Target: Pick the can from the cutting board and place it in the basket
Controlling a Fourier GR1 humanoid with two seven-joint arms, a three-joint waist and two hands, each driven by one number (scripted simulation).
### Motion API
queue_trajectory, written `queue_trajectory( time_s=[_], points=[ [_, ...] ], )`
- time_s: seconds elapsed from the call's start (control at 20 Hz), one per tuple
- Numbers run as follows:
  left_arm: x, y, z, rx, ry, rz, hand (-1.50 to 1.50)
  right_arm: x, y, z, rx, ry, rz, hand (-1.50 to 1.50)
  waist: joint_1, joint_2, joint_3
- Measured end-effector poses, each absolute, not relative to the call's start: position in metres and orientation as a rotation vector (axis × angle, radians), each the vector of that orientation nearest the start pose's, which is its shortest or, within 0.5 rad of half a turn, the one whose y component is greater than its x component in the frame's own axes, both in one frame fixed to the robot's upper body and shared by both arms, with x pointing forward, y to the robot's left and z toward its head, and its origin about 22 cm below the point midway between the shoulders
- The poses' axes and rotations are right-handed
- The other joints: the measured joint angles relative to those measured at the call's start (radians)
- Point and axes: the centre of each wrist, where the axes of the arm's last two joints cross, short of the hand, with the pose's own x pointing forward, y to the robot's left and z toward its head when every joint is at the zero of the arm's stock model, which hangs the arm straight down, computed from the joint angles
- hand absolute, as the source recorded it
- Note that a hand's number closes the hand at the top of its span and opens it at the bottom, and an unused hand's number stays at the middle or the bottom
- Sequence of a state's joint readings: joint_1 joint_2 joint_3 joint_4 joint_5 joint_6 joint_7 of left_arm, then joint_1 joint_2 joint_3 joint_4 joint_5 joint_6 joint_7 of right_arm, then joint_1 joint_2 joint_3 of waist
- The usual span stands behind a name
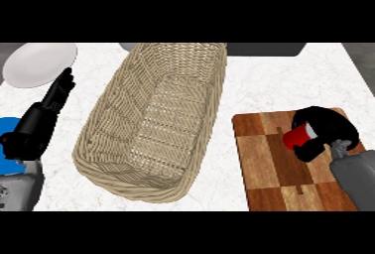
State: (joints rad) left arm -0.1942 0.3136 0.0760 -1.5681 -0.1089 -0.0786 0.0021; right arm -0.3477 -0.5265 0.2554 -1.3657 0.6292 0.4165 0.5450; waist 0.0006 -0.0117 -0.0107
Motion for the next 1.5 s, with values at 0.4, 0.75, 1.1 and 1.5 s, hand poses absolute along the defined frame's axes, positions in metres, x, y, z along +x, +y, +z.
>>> queue_trajectory(
  time_s=[0.4,0.75,1.1,1.5],
  points=[
    [0.289,0.301,0.073,0.310,-1.715,-0.365,0.00,0.288,-0.280,0.063,-1.078,-0.918,1.077,1.50,-0.006,0.003,0.003],
    [0.283,0.302,0.073,0.306,-1.711,-0.362,0.00,0.284,-0.262,0.124,-1.098,-1.331,0.747,1.50,-0.017,0.001,0.010],
    [0.284,0.296,0.072,0.306,-1.714,-0.369,0.00,0.272,-0.232,0.209,-0.930,-1.700,0.551,1.50,-0.008,0.005,0.010],
    [0.288,0.297,0.079,0.291,-1.717,-0.375,0.00,0.268,-0.177,0.299,-0.757,-1.816,0.571,1.50,0.009,0.008,0.009]
  ],
)
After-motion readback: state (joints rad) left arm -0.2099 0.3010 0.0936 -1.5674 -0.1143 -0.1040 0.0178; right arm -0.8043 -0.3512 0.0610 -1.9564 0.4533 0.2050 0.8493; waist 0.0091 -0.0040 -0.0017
